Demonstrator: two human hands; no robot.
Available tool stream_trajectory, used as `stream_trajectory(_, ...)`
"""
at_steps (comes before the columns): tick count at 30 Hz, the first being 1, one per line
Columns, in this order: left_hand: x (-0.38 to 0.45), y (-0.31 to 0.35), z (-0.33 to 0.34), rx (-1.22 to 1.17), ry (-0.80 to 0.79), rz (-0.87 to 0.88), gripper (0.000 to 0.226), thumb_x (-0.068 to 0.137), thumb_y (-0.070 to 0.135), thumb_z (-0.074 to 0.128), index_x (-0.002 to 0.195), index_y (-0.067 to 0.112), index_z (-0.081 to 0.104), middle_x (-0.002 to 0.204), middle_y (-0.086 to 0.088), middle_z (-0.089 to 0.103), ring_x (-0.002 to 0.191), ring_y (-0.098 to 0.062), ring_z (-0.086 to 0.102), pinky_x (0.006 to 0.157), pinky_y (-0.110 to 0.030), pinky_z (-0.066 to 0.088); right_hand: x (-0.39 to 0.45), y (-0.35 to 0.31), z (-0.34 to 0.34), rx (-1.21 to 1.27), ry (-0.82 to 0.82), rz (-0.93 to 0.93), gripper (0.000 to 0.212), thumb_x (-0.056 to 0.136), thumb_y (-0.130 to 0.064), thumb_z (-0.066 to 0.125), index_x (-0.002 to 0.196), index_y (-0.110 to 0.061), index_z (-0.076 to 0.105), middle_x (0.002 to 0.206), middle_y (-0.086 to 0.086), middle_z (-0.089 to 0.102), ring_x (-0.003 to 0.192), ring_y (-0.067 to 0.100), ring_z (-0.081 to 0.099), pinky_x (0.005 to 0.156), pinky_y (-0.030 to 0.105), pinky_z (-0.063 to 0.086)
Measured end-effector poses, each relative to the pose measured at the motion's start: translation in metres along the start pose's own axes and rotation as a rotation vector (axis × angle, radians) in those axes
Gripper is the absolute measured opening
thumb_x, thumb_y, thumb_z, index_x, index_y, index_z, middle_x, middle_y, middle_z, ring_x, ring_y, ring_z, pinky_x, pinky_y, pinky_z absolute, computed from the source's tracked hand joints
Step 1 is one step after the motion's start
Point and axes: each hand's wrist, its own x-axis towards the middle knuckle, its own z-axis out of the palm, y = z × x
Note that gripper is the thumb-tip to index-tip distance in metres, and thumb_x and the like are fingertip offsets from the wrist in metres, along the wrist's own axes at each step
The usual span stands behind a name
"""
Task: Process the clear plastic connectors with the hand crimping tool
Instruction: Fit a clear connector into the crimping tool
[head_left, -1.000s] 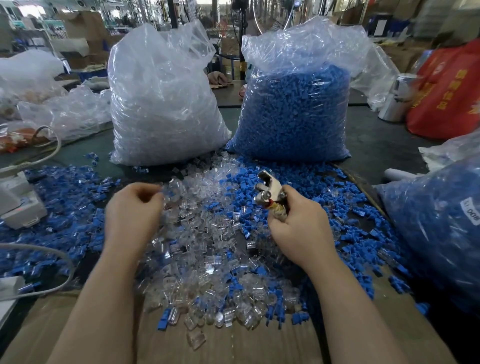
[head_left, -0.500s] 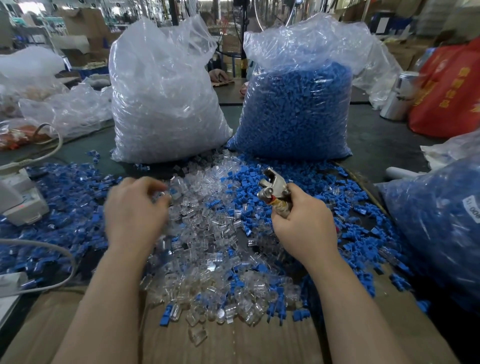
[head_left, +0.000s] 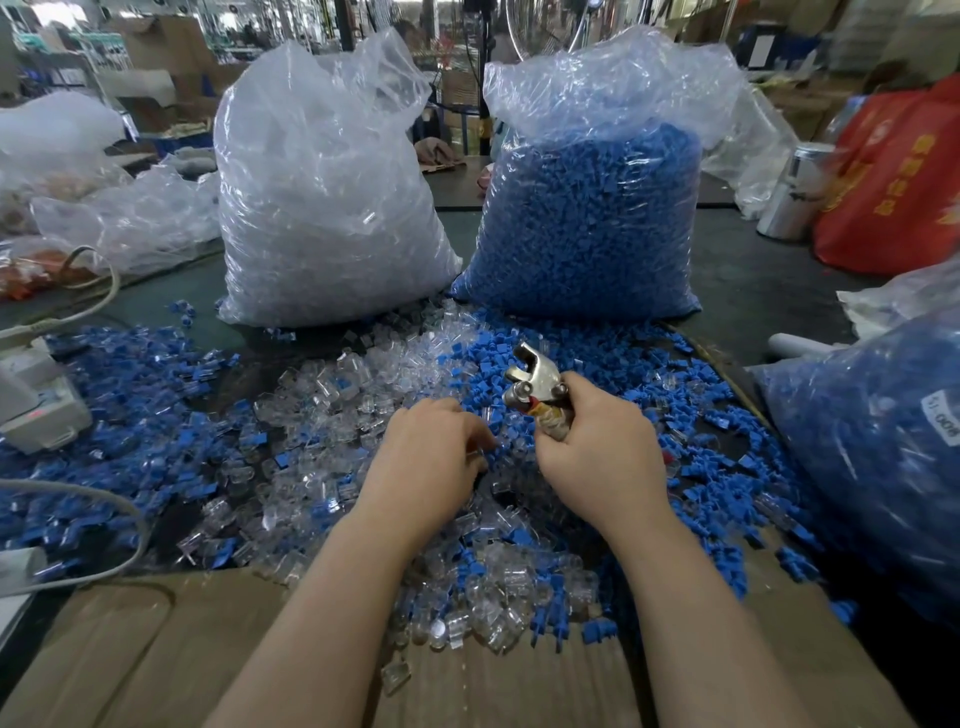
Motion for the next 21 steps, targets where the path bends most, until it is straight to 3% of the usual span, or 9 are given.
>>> stream_trajectory(5, -0.001, 0.000, 0.000, 0.012, -0.005, -0.010, 0.013, 0.092, 0.035, 0.066, 0.104, 0.035, 0.070, 0.102, 0.008, 0.059, 0.099, -0.014, 0.054, 0.086, -0.030, 0.044, -0.001, 0.000, 0.001, 0.021, -0.003, -0.018, 0.026, 0.077, -0.025, 0.055, 0.064, -0.030, 0.034, 0.054, -0.008, 0.045, 0.050, 0.008, 0.041, 0.045, 0.027, 0.019)
stream_trajectory(9, -0.003, 0.000, 0.000, 0.013, -0.022, -0.002, 0.012, 0.094, 0.037, 0.062, 0.103, 0.030, 0.066, 0.106, 0.007, 0.056, 0.102, -0.014, 0.050, 0.091, -0.032, 0.044, 0.000, 0.001, 0.003, 0.016, -0.015, -0.016, 0.029, 0.079, -0.024, 0.060, 0.064, -0.030, 0.037, 0.055, -0.009, 0.049, 0.052, 0.008, 0.045, 0.045, 0.027, 0.023)
stream_trajectory(12, -0.002, 0.002, -0.006, -0.284, 0.029, -0.099, 0.003, 0.094, 0.032, 0.064, 0.095, 0.029, 0.064, 0.091, 0.014, 0.060, 0.081, -0.003, 0.055, 0.075, -0.025, 0.047, 0.002, 0.003, 0.005, 0.030, -0.024, -0.002, 0.025, 0.082, -0.026, 0.065, 0.069, -0.031, 0.043, 0.061, -0.010, 0.057, 0.057, 0.007, 0.051, 0.047, 0.028, 0.030)
stream_trajectory(15, -0.001, 0.005, -0.010, -0.527, 0.089, -0.125, 0.018, 0.091, 0.027, 0.068, 0.080, 0.038, 0.059, 0.071, 0.018, 0.063, 0.063, 0.004, 0.057, 0.056, -0.010, 0.040, 0.003, 0.002, 0.004, 0.109, -0.025, -0.005, 0.013, 0.084, -0.031, 0.069, 0.082, -0.032, 0.056, 0.068, -0.011, 0.062, 0.063, 0.009, 0.056, 0.052, 0.030, 0.038)
stream_trajectory(21, -0.004, 0.009, -0.017, -0.722, 0.123, -0.087, 0.024, 0.086, 0.014, 0.073, 0.079, 0.037, 0.067, 0.068, 0.023, 0.067, 0.056, 0.005, 0.057, 0.052, -0.007, 0.041, 0.004, 0.001, 0.001, 0.210, -0.029, 0.020, 0.010, 0.086, -0.031, 0.070, 0.086, -0.024, 0.063, 0.072, -0.008, 0.064, 0.068, 0.015, 0.058, 0.058, 0.037, 0.046)
